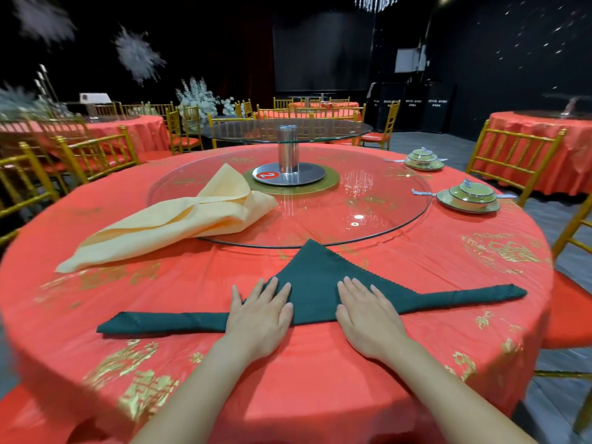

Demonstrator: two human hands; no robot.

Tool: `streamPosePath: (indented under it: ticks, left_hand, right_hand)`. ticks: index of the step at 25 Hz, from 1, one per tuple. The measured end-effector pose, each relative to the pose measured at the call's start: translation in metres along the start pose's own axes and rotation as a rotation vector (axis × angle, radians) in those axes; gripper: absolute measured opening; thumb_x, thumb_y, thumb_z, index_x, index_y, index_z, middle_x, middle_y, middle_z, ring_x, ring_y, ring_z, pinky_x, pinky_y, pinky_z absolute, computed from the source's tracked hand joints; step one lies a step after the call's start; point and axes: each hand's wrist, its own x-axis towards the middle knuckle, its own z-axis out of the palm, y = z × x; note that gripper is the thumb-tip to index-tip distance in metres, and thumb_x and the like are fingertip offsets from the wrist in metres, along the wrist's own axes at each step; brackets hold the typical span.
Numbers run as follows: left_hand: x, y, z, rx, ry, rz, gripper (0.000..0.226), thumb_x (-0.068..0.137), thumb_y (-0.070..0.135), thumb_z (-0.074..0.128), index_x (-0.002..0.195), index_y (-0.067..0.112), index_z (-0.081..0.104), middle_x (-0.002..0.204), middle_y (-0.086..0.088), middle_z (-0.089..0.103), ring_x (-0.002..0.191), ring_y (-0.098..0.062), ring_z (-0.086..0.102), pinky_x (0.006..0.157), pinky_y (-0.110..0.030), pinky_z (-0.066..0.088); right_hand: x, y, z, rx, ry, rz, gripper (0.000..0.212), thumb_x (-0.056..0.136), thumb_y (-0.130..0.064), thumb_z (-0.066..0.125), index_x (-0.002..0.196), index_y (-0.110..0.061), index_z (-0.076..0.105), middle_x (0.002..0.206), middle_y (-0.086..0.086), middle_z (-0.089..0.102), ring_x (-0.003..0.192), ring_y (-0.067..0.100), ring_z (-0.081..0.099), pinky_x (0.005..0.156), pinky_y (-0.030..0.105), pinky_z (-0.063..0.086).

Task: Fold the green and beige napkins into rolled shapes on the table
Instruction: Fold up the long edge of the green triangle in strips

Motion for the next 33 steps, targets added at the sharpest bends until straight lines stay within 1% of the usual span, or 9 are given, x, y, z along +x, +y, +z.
streamPosePath:
  ticks: [7, 17, 23, 26, 28, 29, 31, 32, 33]
  left_hand:
    - [-0.014, -0.059, -0.004, -0.017, -0.020, -0.059, 0.051, 0.100, 0.044, 0.014, 0.149, 0.032, 0.007, 0.159, 0.007, 0.003, 0.146, -0.015, -0.005, 0.112, -0.059, -0.006]
    - [-0.035, -0.115, -0.010, -0.019, -0.043, -0.164, 0.054, 0.098, 0.053, 0.014, 0.149, 0.037, 0.006, 0.158, 0.009, -0.001, 0.145, -0.017, -0.007, 0.111, -0.060, -0.009]
    - [-0.047, -0.141, -0.012, -0.011, -0.043, -0.230, 0.054, 0.098, 0.053, 0.014, 0.148, 0.039, 0.004, 0.158, 0.010, -0.001, 0.145, -0.017, -0.007, 0.110, -0.061, -0.009]
    - [-0.045, -0.147, -0.015, -0.051, -0.065, -0.264, 0.058, 0.096, 0.055, 0.024, 0.149, 0.037, 0.006, 0.158, 0.008, 0.000, 0.146, -0.017, -0.005, 0.109, -0.063, -0.009]
    - [-0.042, -0.143, -0.021, -0.107, 0.000, -0.296, 0.064, 0.093, 0.053, 0.038, 0.149, 0.033, 0.014, 0.158, 0.006, 0.006, 0.146, -0.017, 0.001, 0.107, -0.064, -0.008]
    - [-0.040, -0.135, -0.023, -0.119, 0.087, -0.273, 0.064, 0.090, 0.053, 0.042, 0.147, 0.032, 0.022, 0.157, 0.005, 0.014, 0.145, -0.017, 0.007, 0.107, -0.064, -0.007]
    - [-0.039, -0.108, -0.028, -0.165, 0.285, -0.090, 0.065, 0.079, 0.059, 0.034, 0.137, 0.030, 0.043, 0.148, 0.007, 0.035, 0.140, -0.016, 0.025, 0.111, -0.062, 0.000]
    - [-0.038, -0.089, -0.029, -0.195, 0.321, 0.046, 0.065, 0.076, 0.059, 0.031, 0.131, 0.029, 0.051, 0.142, 0.007, 0.044, 0.135, -0.016, 0.035, 0.113, -0.059, 0.009]
    - [-0.036, -0.069, -0.028, -0.209, 0.313, 0.172, 0.062, 0.078, 0.057, 0.031, 0.125, 0.027, 0.057, 0.135, 0.006, 0.051, 0.129, -0.016, 0.042, 0.112, -0.053, 0.022]
  right_hand:
    - [0.001, 0.000, 0.001, -0.013, 0.002, 0.010, 0.054, 0.100, -0.032, 0.017, 0.151, -0.016, 0.010, 0.159, -0.002, 0.005, 0.145, 0.007, 0.000, 0.118, 0.030, -0.001]
    - [0.001, -0.001, 0.001, -0.044, -0.007, 0.013, 0.053, 0.100, -0.032, 0.015, 0.151, -0.017, 0.008, 0.159, -0.003, 0.003, 0.145, 0.007, 0.000, 0.118, 0.030, 0.000]
    - [0.002, -0.001, 0.002, -0.035, -0.005, 0.011, 0.054, 0.100, -0.032, 0.015, 0.151, -0.017, 0.009, 0.159, -0.003, 0.004, 0.145, 0.007, 0.000, 0.118, 0.030, 0.000]
    - [0.002, -0.002, 0.002, -0.031, -0.001, 0.011, 0.054, 0.100, -0.032, 0.016, 0.151, -0.016, 0.010, 0.159, -0.002, 0.005, 0.145, 0.007, 0.001, 0.118, 0.030, 0.000]
    - [0.002, -0.002, 0.002, -0.027, 0.006, 0.009, 0.054, 0.100, -0.032, 0.017, 0.150, -0.015, 0.010, 0.159, -0.002, 0.006, 0.145, 0.008, 0.001, 0.118, 0.031, 0.000]
    - [0.001, -0.002, 0.002, -0.018, 0.012, 0.009, 0.054, 0.100, -0.032, 0.017, 0.150, -0.015, 0.010, 0.159, -0.002, 0.006, 0.145, 0.008, 0.001, 0.118, 0.031, 0.000]
    - [0.001, -0.003, 0.002, -0.007, 0.011, 0.005, 0.054, 0.099, -0.032, 0.017, 0.150, -0.014, 0.011, 0.159, -0.001, 0.006, 0.145, 0.009, 0.001, 0.118, 0.031, 0.000]
    - [0.001, -0.003, 0.002, -0.003, 0.012, 0.004, 0.054, 0.099, -0.032, 0.017, 0.150, -0.014, 0.011, 0.159, -0.001, 0.006, 0.145, 0.009, 0.001, 0.118, 0.031, 0.000]
    - [0.001, -0.003, 0.002, -0.001, 0.012, 0.004, 0.055, 0.099, -0.032, 0.017, 0.150, -0.014, 0.011, 0.159, -0.001, 0.006, 0.145, 0.008, 0.001, 0.118, 0.031, -0.001]
